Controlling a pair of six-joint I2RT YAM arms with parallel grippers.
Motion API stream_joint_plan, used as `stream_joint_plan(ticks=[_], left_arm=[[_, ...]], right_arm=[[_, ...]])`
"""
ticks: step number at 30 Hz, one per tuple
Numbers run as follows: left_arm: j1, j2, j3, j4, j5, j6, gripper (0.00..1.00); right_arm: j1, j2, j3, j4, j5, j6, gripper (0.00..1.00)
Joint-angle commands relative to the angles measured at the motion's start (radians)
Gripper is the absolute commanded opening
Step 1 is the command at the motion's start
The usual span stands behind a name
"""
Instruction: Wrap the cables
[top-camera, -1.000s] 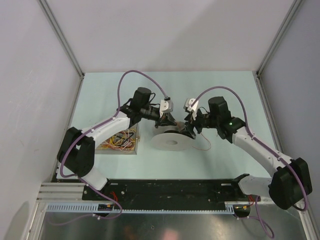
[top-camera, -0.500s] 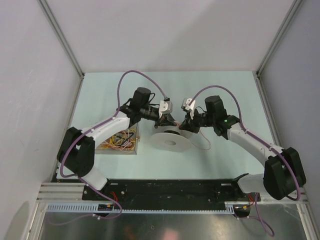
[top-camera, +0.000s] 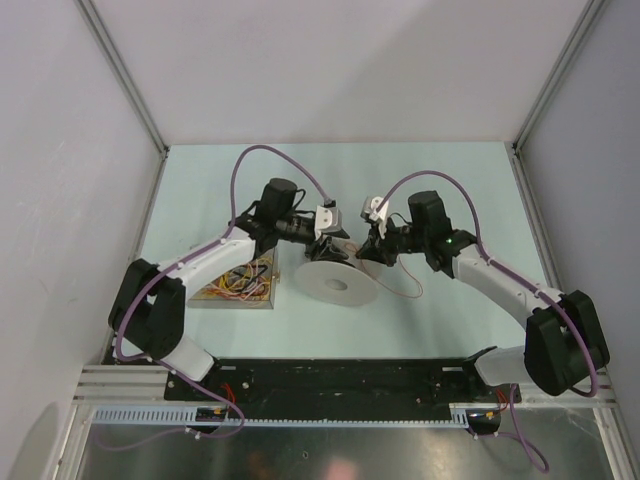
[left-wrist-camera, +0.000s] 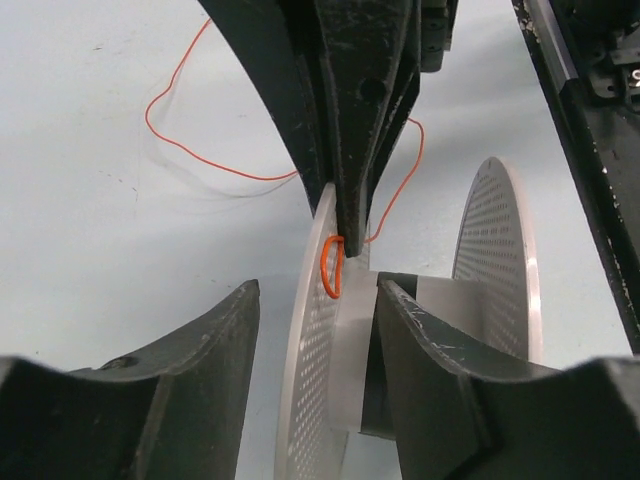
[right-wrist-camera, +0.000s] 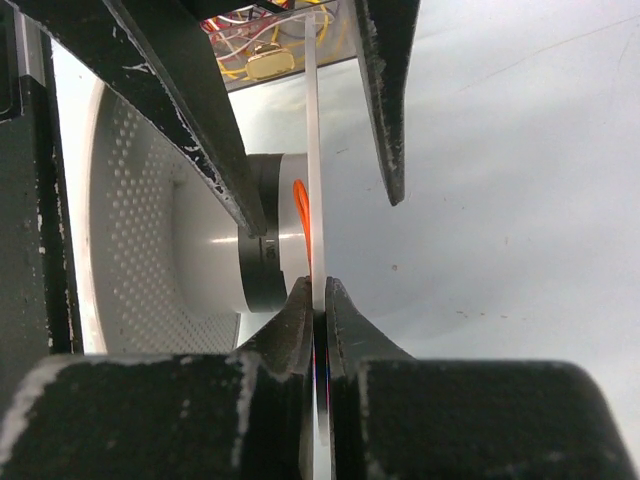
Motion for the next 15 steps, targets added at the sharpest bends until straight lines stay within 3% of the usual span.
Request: stream_joint_plan(ticks=[1,5,9,15], left_arm=[[-0.006,-0.018,0.059,-0.016,0.018,-0.065,0.59],[-0.016,-0.012,0.079,-0.017,0.025,-0.098,0.63],[-0.026,0.017,0.096,-0.017,0.018,-0.129,0.62],[-0.024,0.057,0.095,-0.024,-0.025,-0.104,0.46]], right_arm=[[0.0,0.006,0.007,0.02,0.05,-0.008,0.0],[0.011,-0.001,0.007,0.024,0.065,-0.029,0.0],[0.017,-0.008,0.007,0.034,0.077,-0.039,0.0],[0.023,-0.014,0.007,0.02,0.081,-0.052,0.0]])
